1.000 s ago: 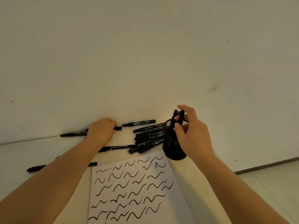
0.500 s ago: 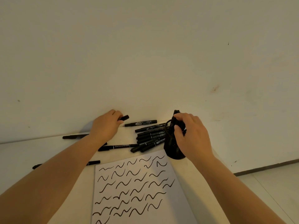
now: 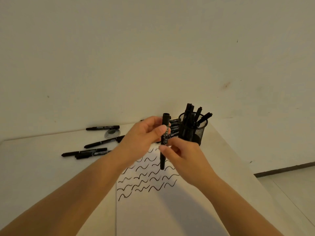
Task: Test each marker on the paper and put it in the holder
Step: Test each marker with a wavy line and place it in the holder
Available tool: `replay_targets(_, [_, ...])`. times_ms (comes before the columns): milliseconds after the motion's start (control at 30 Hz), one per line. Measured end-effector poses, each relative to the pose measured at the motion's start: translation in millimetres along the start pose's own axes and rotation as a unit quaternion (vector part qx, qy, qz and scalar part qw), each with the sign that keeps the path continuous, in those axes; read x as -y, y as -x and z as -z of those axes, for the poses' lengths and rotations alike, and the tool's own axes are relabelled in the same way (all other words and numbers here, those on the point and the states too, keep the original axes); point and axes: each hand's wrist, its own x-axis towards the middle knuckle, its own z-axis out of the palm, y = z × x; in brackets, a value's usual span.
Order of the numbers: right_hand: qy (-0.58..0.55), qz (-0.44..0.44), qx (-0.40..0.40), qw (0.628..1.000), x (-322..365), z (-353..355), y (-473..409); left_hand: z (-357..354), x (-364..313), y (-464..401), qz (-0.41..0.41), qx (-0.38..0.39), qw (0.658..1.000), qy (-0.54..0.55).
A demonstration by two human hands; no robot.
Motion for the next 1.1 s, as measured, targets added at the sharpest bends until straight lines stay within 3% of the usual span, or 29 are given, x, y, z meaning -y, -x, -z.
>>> replay_targets(167, [-0.065,-0.036,0.025,0.997,3,-18,35,-12,11,45,-0.014,-0.011,0.999,-0.043])
replay_targets(367, [-0.287,-0.143,-0.099,0.942,1,-21,66,-22,35,92,-0.044,-0.044,0.976,-0.208])
replay_targets(533, [-0.376,-0.188,-0.114,0.9,3,-27,88,-28,41,111,-0.079,-0.073,0.93,-0.352])
replay_targets(700, [-0.399,-0.198,-0.07,0.893,6,-29,98,-31,34,122,-0.142,-0.071,0.887,-0.433])
replay_targets(833, [-0.403,-0.205,-0.059,0.89,9,-28,96,-32,33,127,-0.158,-0.054,0.827,-0.538])
replay_targets(900, [-0.406,-0.222,-0.06,0.884,8,-28,92,-34,32,126,-0.112,-0.035,0.847,-0.518])
replay_targets(1000, [-0.397,-0.222,-0.06,0.888,7,-30,87,-33,35,123,-0.033,-0.002,0.916,-0.399])
replay_targets(1100, [-0.387,-0.207,-0.063,0.897,5,-31,85,-31,35,122,0.031,0.019,0.96,-0.276])
